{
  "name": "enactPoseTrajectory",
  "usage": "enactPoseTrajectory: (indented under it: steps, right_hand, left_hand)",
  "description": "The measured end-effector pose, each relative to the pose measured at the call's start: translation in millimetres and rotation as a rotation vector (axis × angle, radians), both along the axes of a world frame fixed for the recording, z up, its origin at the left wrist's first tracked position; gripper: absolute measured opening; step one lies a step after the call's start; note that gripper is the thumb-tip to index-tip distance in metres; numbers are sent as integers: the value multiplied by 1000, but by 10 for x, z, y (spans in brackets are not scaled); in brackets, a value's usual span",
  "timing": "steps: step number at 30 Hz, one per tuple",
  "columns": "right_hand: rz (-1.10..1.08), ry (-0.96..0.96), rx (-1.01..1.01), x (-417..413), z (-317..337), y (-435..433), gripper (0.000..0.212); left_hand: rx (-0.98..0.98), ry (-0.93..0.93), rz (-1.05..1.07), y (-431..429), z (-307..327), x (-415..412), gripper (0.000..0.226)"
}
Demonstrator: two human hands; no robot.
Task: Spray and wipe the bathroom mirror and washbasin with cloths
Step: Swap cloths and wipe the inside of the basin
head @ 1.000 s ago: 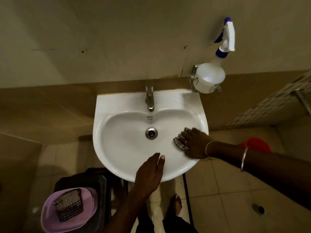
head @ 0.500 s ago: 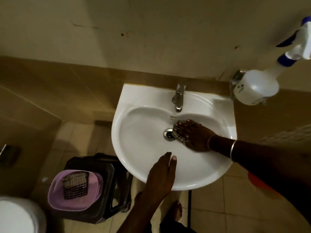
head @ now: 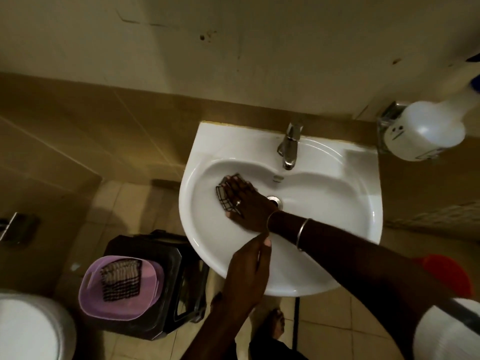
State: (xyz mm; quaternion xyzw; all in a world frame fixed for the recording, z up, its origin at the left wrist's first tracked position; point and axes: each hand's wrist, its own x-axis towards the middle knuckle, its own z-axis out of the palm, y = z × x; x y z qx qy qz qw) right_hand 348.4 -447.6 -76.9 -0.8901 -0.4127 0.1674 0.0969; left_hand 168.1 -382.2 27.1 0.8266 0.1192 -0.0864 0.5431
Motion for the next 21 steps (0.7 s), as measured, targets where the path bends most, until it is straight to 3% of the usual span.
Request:
enactPoseTrajectory:
  steps: [6,12,17,21]
  right_hand:
    - [107,-98,-253,-33,20,-970,73]
    - [-43,-107,-414,-282,320,-1713,72]
    - [-257,-12,-503,-619,566,-1802,78]
    - [-281,36,-575,-938,833,-1764,81]
  left_hand:
    - [43,78,-64,135,34,97,49]
    - [4,150,-109,114,91,184,45]
    - [-101,220,-129,139,138,174,39]
    - [-145,243,-113,286,183,178,34]
